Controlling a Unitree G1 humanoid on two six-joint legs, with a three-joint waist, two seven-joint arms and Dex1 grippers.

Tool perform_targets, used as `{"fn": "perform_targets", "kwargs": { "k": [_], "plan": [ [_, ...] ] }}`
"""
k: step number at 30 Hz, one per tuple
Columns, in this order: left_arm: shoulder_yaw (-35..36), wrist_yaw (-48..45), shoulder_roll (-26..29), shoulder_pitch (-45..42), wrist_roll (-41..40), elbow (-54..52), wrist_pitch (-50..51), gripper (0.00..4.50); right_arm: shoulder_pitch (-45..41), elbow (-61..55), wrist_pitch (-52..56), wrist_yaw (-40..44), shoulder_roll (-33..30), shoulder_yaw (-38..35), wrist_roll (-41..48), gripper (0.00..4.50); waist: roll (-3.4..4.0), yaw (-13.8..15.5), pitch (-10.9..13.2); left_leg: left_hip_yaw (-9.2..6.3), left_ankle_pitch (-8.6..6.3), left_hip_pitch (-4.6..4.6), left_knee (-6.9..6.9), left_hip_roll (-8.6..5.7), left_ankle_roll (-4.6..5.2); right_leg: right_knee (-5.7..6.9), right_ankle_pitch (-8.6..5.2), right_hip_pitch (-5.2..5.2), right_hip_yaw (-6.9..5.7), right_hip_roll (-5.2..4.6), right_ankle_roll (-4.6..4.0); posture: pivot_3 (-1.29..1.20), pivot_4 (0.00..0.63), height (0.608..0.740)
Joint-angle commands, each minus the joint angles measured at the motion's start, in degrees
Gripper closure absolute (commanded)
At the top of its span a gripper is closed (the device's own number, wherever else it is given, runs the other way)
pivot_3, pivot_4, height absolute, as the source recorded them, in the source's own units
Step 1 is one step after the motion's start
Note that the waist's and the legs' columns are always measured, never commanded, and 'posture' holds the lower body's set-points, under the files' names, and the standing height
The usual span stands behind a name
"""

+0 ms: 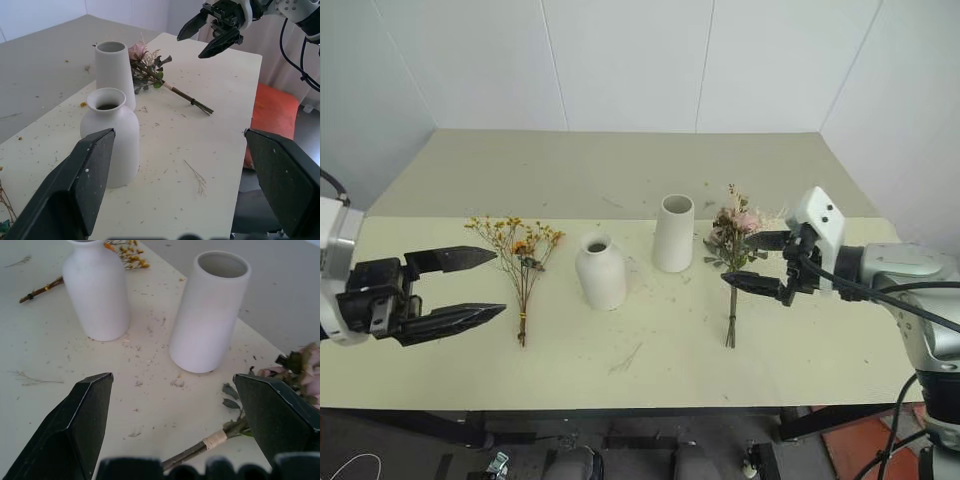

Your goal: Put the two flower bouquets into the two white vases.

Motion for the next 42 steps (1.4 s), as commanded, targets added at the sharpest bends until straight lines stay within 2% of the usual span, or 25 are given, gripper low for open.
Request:
{"fn": "perform_targets", "kwargs": {
  "k": [1,8,13,15,17,20,25,32,36,42],
  "plan": [
    [-4.1,-2.0,-0.2,-3.8,1.9,1.6,-2.6,0.00,2.2,-6.9,6.4,-4.6,0.4,-5.8,4.7,0.02,0.00,-0.1,0.0,0.00,0.00,0.01,0.00,0.00,0.00,0.01,0.00,0.01,0.00,0.00,0.00,0.00,0.150,0.740],
    [-10.8,-8.5,1.1,-13.4,7.0,9.7,-5.3,0.00,9.2,-11.2,7.3,-4.1,-2.3,-12.0,6.2,0.02,0.00,-0.1,0.0,-0.01,0.00,0.01,0.01,-0.02,0.00,0.00,0.00,0.03,0.01,0.00,0.01,0.00,0.150,0.740],
    [-10.8,-9.7,0.2,-13.2,8.3,9.6,-5.3,0.00,8.2,-10.3,9.0,-5.4,-3.8,-12.1,6.5,0.02,0.00,-0.4,0.0,0.00,0.00,0.02,0.01,0.00,0.00,0.00,0.00,0.03,0.01,0.02,0.01,0.00,0.150,0.740],
    [-10.9,-9.8,0.0,-13.6,8.6,9.5,-5.2,0.00,3.3,-8.5,17.8,-9.9,-3.3,-9.0,9.3,0.02,0.00,-0.5,0.0,0.00,0.00,0.04,0.01,0.00,0.00,0.02,0.00,0.04,0.01,0.01,0.01,0.00,0.150,0.740],
    [-11.8,-10.1,0.0,-15.7,8.7,10.2,-5.2,0.00,-5.4,-6.0,29.5,-15.3,-1.1,-4.4,11.7,0.02,-0.01,-0.9,0.0,0.02,0.00,0.08,0.04,0.01,0.00,0.03,0.01,0.06,0.04,0.01,0.01,0.00,0.150,0.740],
    [-13.5,-10.4,-0.5,-20.1,8.7,11.6,-5.3,0.00,-14.4,-3.3,37.7,-19.0,0.3,2.8,10.0,0.02,-0.02,-1.1,0.0,-0.04,0.02,0.05,0.06,0.02,0.00,0.04,0.06,0.04,0.04,0.07,-0.02,0.00,0.150,0.740],
    [-16.9,-9.9,-2.2,-25.5,10.0,13.0,-5.0,0.00,-23.7,5.6,46.0,-23.4,2.6,10.3,6.0,0.02,-0.02,-0.7,0.0,-0.04,0.01,-0.17,0.03,-0.02,0.01,-0.08,0.02,-0.07,0.02,0.01,0.02,0.00,0.150,0.740],
    [-18.9,-10.6,-4.3,-27.9,11.7,13.3,-6.1,0.00,-38.0,24.7,49.7,-28.6,11.8,18.5,0.8,0.02,-0.02,-1.2,0.0,-0.04,0.00,-0.26,0.06,-0.03,0.02,-0.03,0.06,-0.19,0.04,0.03,0.04,0.00,0.150,0.740],
    [-15.2,-10.2,-4.1,-25.7,8.7,11.8,-4.5,0.00,-38.7,29.5,49.7,-30.7,14.1,22.3,-3.2,0.02,-0.02,-1.5,0.0,-0.07,0.00,-0.35,0.04,-0.02,0.02,-0.08,0.05,-0.22,-0.01,0.01,0.05,0.00,0.150,0.740],
    [-12.0,-9.6,-3.5,-21.1,8.2,9.0,-4.2,0.00,-39.5,34.3,47.0,-30.9,15.8,25.3,-8.1,0.02,-0.01,-1.5,0.0,-0.06,0.00,-0.41,0.04,-0.04,0.02,-0.05,0.06,-0.30,-0.01,-0.01,0.06,0.00,0.150,0.740]
  ]
}}
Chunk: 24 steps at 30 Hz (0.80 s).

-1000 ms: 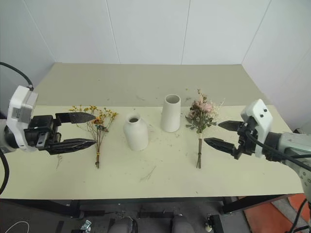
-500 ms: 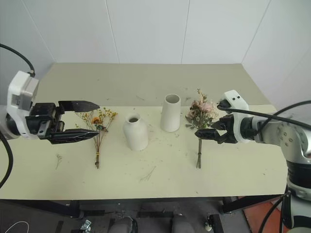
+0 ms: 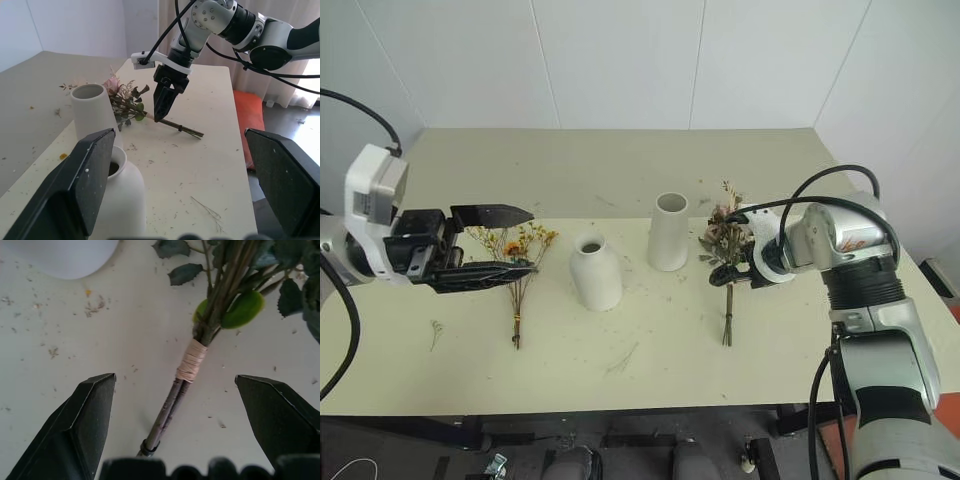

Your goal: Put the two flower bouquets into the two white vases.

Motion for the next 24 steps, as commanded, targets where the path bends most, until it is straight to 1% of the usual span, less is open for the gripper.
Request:
{"fn": "perform_targets", "kwargs": {
  "k": [1,8,11,12,14,20,24],
  "plan": [
    [3.3,0.7,0.9,1.5,-1.5,-3.3,0.1,0.00,-1.7,2.3,-2.4,0.1,0.7,1.0,-3.1,0.02,0.00,-0.1,0.0,0.00,0.00,0.02,0.00,0.00,0.00,0.01,0.00,0.00,0.00,0.00,0.00,0.00,0.150,0.740],
    [3.6,1.3,1.5,1.7,-1.9,-3.3,0.7,0.00,-3.8,12.3,-9.7,2.2,6.1,3.7,-8.3,0.02,0.00,-0.5,0.0,0.00,0.00,0.08,0.00,0.01,0.00,0.05,0.00,0.03,0.01,0.03,0.00,0.00,0.150,0.740],
    [3.2,1.4,1.3,1.5,-1.9,-3.2,0.5,0.00,-4.5,16.9,-12.6,1.6,9.1,0.8,-9.5,0.02,-0.01,-0.6,0.0,0.00,0.00,0.10,0.00,0.01,0.00,0.05,0.00,0.04,0.01,0.03,-0.01,0.00,0.150,0.740],
    [3.1,1.4,1.2,1.4,-1.8,-3.2,0.4,0.00,-4.7,17.5,-13.3,1.7,9.7,-0.1,-9.6,0.19,-0.02,-0.6,0.0,0.00,0.00,0.13,0.00,0.02,0.00,0.05,0.01,0.08,0.01,0.03,-0.01,0.00,0.150,0.740],
    [2.9,1.6,1.0,1.2,-1.8,-3.1,0.2,0.00,-5.2,18.4,-13.7,1.6,10.5,-2.1,-9.8,0.60,-0.02,-0.5,0.0,-0.01,0.00,0.16,0.00,0.01,0.00,0.05,0.01,0.13,0.01,0.03,0.00,0.00,0.150,0.740],
    [2.4,1.1,0.7,1.1,-1.4,-2.6,-0.3,0.00,-4.7,17.2,-12.4,1.1,10.5,-5.0,-11.1,2.75,-0.02,-0.5,0.0,-0.01,0.00,0.13,-0.02,0.02,0.00,0.05,0.01,0.07,0.00,0.03,0.00,0.00,0.150,0.740],
    [1.8,0.9,0.4,0.7,-1.1,-2.2,-0.5,0.00,-3.1,12.9,-9.4,0.9,9.4,-6.3,-10.8,4.14,-0.02,-0.4,0.0,-0.01,0.00,0.11,-0.02,0.01,0.00,0.05,0.01,0.07,0.00,0.03,0.00,0.00,0.150,0.740]
  ]
}}
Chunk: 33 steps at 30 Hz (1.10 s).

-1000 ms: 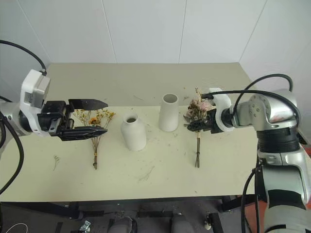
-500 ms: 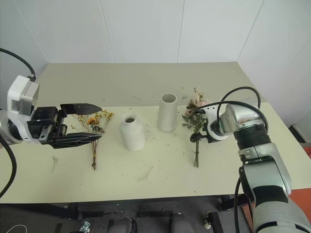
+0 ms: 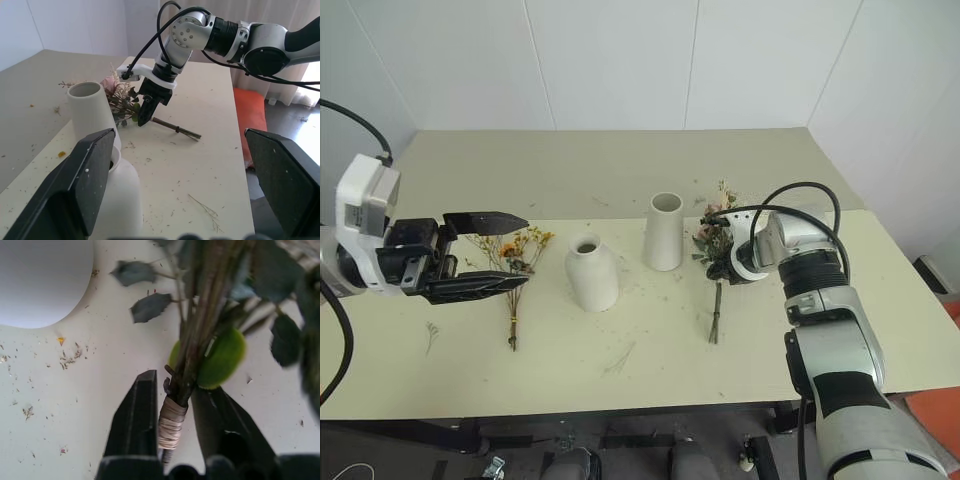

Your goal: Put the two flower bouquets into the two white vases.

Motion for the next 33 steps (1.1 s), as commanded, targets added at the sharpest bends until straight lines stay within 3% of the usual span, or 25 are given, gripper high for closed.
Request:
{"fn": "perform_targets", "kwargs": {
  "k": [1,9,12,16,25,33],
  "plan": [
    [0.0,-0.5,0.1,-1.5,-0.2,0.1,-0.9,0.00,0.8,-5.3,2.9,-0.5,-1.5,-3.0,0.1,4.28,0.00,0.1,0.0,0.00,0.00,0.00,0.00,0.00,0.00,0.00,0.00,0.00,0.00,0.00,0.00,0.00,0.150,0.740],
    [-1.3,-1.6,0.3,-3.2,0.3,1.9,-0.9,0.00,1.0,-19.7,1.9,-6.6,-1.1,-23.3,2.3,4.27,0.02,0.2,0.0,-0.02,0.00,-0.04,-0.02,-0.01,0.00,-0.01,0.00,-0.02,-0.03,0.00,0.00,0.00,0.150,0.740],
    [-1.3,-2.1,0.5,-3.2,0.3,2.1,-0.8,0.00,4.2,-30.3,-6.4,-7.6,0.0,-27.8,2.9,4.27,0.02,0.2,0.0,-0.03,0.00,-0.06,-0.04,-0.01,0.00,-0.02,0.00,-0.04,-0.03,-0.01,0.01,0.00,0.150,0.740],
    [-1.4,-3.4,1.4,-3.4,0.9,3.0,-0.7,0.00,4.7,-40.4,-17.0,-7.2,5.9,-33.4,8.0,4.27,0.03,-0.3,0.0,-0.01,0.00,-0.02,-0.07,0.00,0.00,0.01,0.00,-0.05,-0.01,0.00,0.01,0.00,0.150,0.740],
    [-1.7,-3.4,3.2,-2.6,3.1,4.1,0.2,0.00,-1.9,-34.8,-39.4,-7.8,13.8,-24.3,4.8,4.27,0.07,-1.1,0.0,-0.01,0.00,0.01,-0.08,0.01,0.00,0.07,0.00,-0.06,0.00,0.00,0.00,0.00,0.150,0.740],
    [-0.4,-1.5,4.3,-0.1,3.1,2.2,2.3,0.00,-1.1,-27.8,-49.1,-6.5,17.1,-18.8,3.1,4.27,0.09,-1.0,0.1,-0.02,0.00,-0.01,-0.09,0.01,-0.01,0.08,0.00,-0.07,-0.03,-0.02,-0.01,0.00,0.150,0.740]
  ]
}}
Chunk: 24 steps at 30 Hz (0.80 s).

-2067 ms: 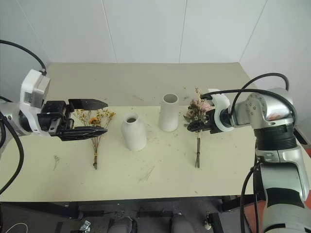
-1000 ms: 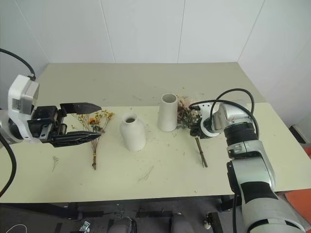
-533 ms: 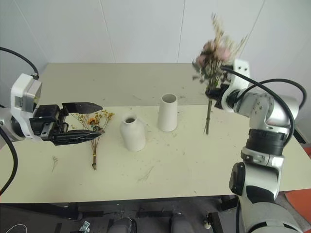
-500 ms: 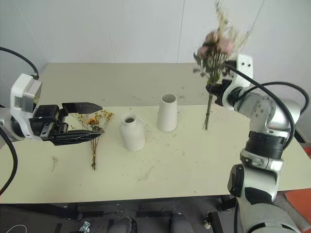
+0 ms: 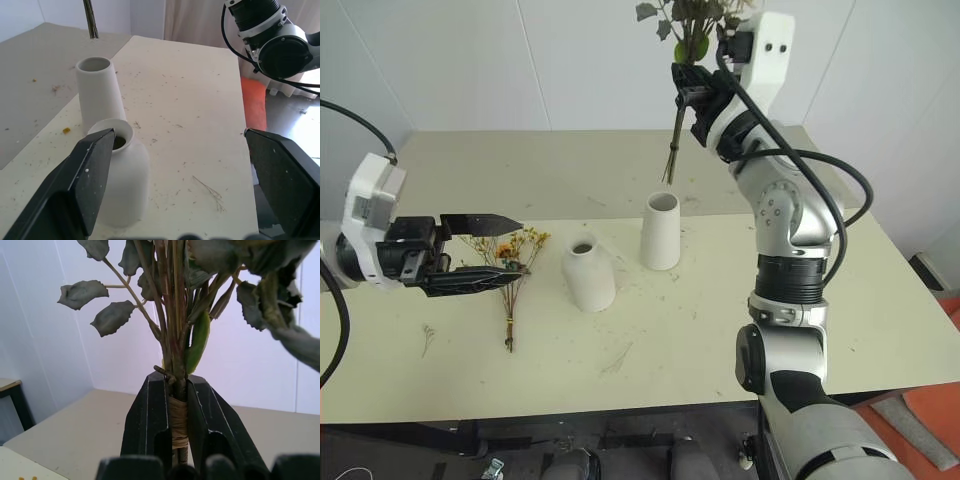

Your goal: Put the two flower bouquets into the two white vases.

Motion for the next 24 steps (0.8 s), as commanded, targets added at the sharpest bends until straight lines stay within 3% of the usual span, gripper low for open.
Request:
{"fn": "perform_targets", "kwargs": {
  "k": [1,13,24],
  "plan": [
    [2.4,0.4,1.5,1.1,-0.2,-2.4,0.3,0.00,1.0,0.9,-6.3,1.5,0.2,1.7,-1.2,4.27,0.00,0.0,0.0,0.00,0.00,-0.01,0.00,0.00,0.00,0.00,0.00,-0.01,0.00,0.00,0.00,0.00,0.150,0.740],
    [6.9,2.2,2.5,5.0,-2.0,-5.5,1.9,0.00,3.4,7.0,-12.3,2.7,0.0,3.2,-2.0,4.27,0.02,-0.2,0.0,0.00,0.00,0.01,-0.12,0.01,0.00,0.00,0.00,-0.06,0.00,0.01,-0.01,0.00,0.150,0.740],
    [9.4,3.9,2.3,7.8,-3.5,-7.4,3.5,0.00,9.7,1.9,-14.4,2.6,1.5,8.1,-4.8,4.27,0.02,-0.2,0.0,0.00,0.01,0.01,-0.17,0.01,-0.01,0.00,0.00,-0.08,0.00,0.01,-0.02,0.00,0.150,0.740]
  ]
}}
